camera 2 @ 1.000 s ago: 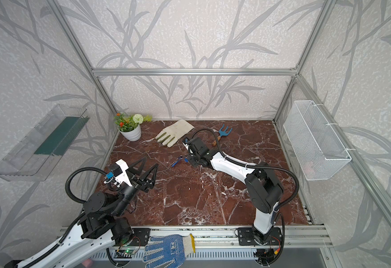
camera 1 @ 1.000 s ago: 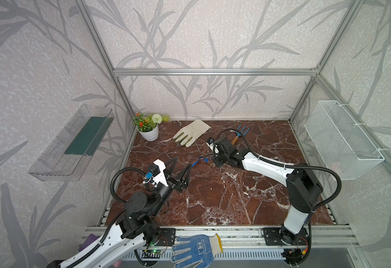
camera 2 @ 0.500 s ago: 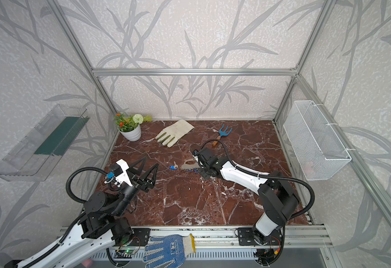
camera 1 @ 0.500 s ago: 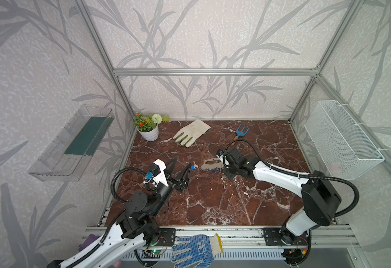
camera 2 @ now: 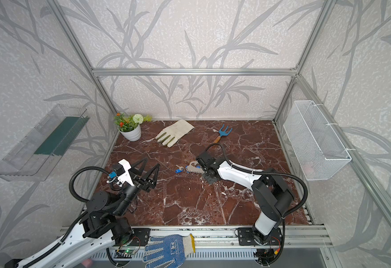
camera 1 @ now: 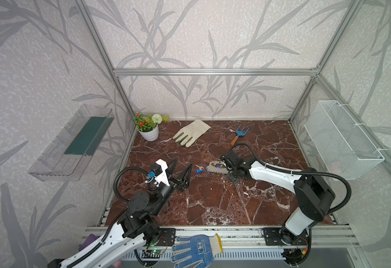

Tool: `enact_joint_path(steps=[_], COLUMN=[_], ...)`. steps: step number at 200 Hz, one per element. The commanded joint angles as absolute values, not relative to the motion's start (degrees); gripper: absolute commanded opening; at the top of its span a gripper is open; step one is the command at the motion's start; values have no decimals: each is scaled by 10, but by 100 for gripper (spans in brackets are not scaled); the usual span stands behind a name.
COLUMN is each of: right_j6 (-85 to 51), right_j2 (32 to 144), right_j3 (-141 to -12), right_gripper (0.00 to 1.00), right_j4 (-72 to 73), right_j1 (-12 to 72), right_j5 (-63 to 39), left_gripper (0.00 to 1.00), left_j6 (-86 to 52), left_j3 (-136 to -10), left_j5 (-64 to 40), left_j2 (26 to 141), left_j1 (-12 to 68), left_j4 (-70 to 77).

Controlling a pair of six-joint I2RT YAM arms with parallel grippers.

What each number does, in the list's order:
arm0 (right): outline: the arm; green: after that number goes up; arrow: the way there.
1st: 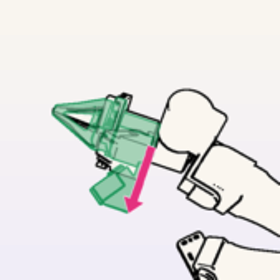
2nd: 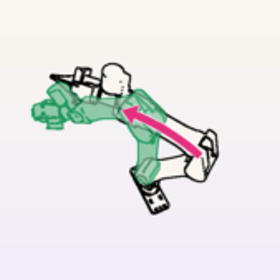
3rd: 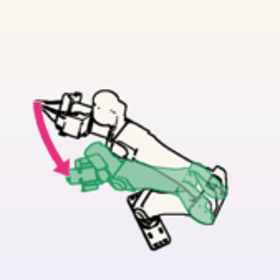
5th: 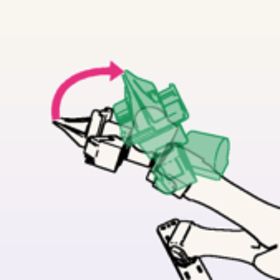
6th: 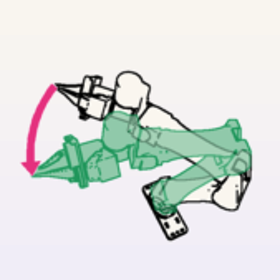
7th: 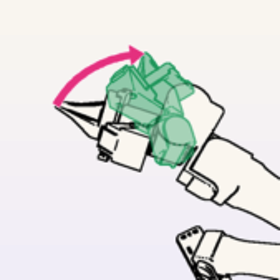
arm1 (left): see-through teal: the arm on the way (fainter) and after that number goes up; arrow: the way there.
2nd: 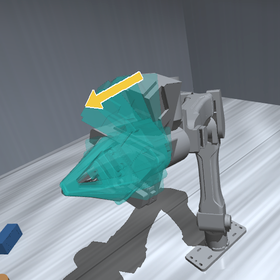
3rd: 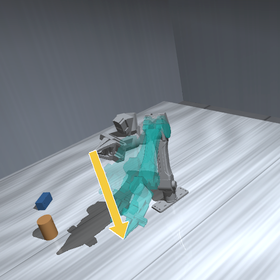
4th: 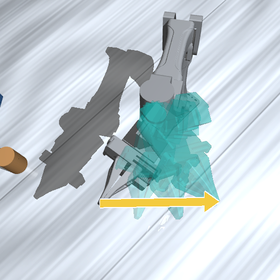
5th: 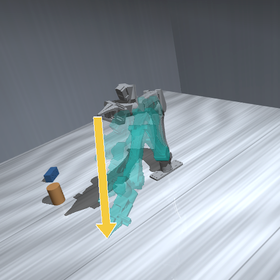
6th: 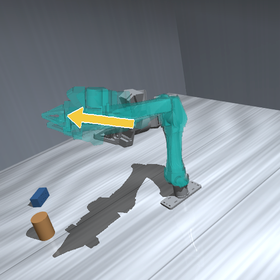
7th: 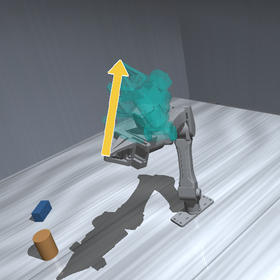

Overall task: Attach keys to a key ring
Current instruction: Place the keyring at the center of the table.

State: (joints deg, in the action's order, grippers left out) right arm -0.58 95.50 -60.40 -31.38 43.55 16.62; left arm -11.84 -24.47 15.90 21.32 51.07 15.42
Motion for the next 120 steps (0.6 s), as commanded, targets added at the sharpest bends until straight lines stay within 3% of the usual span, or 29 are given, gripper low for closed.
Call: enact_joint_path(steps=[1, 37, 72, 92, 100, 103, 104, 120], right_j6=[-25, -42, -50, -38, -29, -27, -26, -18], right_j2=[917, 827, 692, 609, 577, 566, 559, 513], right_j3=[-583, -522, -416, -327, -289, -276, -270, -205], right_gripper=[34, 38, 51, 65, 79, 89, 98, 99], right_j4=[-317, -266, -134, 9, 71, 95, 110, 221], right_j1=[438, 437, 426, 414, 407, 404, 403, 385], right_j5=[188, 210, 244, 270, 275, 278, 282, 316], left_gripper=[76, 76, 78, 86, 90, 92, 93, 99], left_j6=[-108, -94, -79, -75, -77, -77, -77, -60], left_j3=[-246, -258, -288, -310, -321, -325, -327, -347], left_j5=[178, 203, 254, 322, 360, 375, 380, 434], left_j2=[221, 261, 335, 388, 412, 422, 425, 477], left_j1=[514, 513, 513, 512, 512, 511, 510, 500], left_j4=[155, 139, 104, 74, 57, 51, 49, 23])
